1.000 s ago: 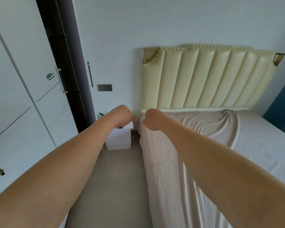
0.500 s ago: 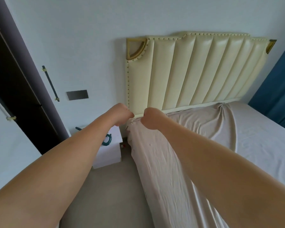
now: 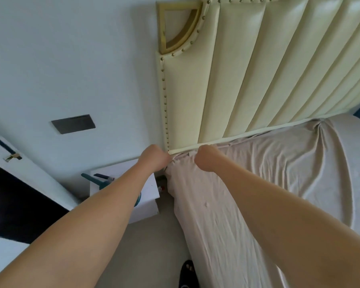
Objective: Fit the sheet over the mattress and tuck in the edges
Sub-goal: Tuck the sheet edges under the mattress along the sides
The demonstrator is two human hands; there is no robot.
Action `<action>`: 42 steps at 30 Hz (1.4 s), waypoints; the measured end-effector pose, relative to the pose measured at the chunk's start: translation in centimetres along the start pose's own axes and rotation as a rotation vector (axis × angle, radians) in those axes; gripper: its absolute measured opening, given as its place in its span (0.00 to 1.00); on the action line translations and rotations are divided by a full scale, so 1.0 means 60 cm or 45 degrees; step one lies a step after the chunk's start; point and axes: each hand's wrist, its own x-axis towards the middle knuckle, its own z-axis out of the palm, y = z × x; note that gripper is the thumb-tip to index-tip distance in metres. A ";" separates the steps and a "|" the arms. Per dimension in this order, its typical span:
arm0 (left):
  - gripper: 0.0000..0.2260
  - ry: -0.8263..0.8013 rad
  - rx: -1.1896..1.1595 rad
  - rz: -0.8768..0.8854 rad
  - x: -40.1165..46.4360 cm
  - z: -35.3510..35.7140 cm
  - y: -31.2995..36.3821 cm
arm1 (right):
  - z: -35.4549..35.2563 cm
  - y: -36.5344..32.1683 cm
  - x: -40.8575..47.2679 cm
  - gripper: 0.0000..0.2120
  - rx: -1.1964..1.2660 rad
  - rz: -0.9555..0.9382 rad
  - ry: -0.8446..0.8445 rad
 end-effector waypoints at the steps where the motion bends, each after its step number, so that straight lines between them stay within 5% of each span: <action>1: 0.12 -0.008 -0.018 -0.046 0.036 0.006 -0.008 | 0.001 0.005 0.036 0.13 0.020 0.040 -0.046; 8: 0.08 -0.067 0.071 -0.186 0.296 0.071 -0.095 | 0.064 0.033 0.289 0.14 0.181 0.195 -0.036; 14: 0.12 -0.183 -0.010 -0.273 0.522 0.190 -0.181 | 0.179 0.058 0.475 0.03 0.344 0.348 -0.063; 27: 0.47 -0.448 -0.051 -0.414 0.811 0.396 -0.301 | 0.368 0.052 0.729 0.21 0.547 0.452 -0.132; 31: 0.36 -0.510 0.088 -0.296 0.835 0.436 -0.321 | 0.400 0.073 0.746 0.16 0.579 0.540 -0.129; 37: 0.09 -0.302 0.453 0.080 0.843 0.406 -0.330 | 0.401 0.056 0.757 0.18 0.550 0.561 -0.143; 42: 0.04 -0.005 0.468 -0.081 0.873 0.339 -0.408 | 0.391 0.031 0.777 0.15 0.504 0.523 -0.175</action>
